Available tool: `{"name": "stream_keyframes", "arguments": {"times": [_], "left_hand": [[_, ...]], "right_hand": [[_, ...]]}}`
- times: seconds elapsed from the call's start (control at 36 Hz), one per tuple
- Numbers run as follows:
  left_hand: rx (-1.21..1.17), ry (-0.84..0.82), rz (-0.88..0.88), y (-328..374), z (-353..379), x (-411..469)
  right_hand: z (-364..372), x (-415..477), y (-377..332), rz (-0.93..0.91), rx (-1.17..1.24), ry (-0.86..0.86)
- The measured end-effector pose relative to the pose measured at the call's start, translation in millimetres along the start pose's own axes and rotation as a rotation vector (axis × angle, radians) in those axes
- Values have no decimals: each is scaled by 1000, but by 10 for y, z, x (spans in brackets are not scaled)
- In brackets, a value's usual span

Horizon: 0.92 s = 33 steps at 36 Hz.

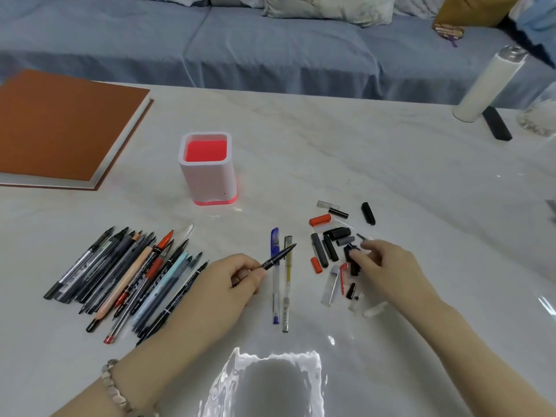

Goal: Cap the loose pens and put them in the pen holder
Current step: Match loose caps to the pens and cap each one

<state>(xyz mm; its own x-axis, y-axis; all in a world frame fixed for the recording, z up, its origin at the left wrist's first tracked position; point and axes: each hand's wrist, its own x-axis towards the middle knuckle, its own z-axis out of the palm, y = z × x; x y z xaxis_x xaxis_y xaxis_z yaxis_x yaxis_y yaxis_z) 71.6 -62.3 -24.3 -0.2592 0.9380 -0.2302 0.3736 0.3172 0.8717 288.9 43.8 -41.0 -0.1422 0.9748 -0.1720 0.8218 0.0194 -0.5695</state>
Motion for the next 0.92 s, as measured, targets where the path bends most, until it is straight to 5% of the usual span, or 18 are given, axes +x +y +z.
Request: {"name": "stream_keyframes", "arguments": {"times": [0.19,0.47,0.61,0.78,0.92], "left_hand": [[19,-47,13,41,50,64],[13,-8,10,65,6,68],[6,-6,7,65,10,51],[-45,-21,22,99,34,-16],[-114,-51,28,120,43,-93]], "right_hand": [[-96,690,104,-50,-93,182],[55,964,170,17,-150,165],[-75,620,44,-75,65,222],[-246,-58,-255,-113,587,-59],[-233,-415,-334,-59,839,-91]]}}
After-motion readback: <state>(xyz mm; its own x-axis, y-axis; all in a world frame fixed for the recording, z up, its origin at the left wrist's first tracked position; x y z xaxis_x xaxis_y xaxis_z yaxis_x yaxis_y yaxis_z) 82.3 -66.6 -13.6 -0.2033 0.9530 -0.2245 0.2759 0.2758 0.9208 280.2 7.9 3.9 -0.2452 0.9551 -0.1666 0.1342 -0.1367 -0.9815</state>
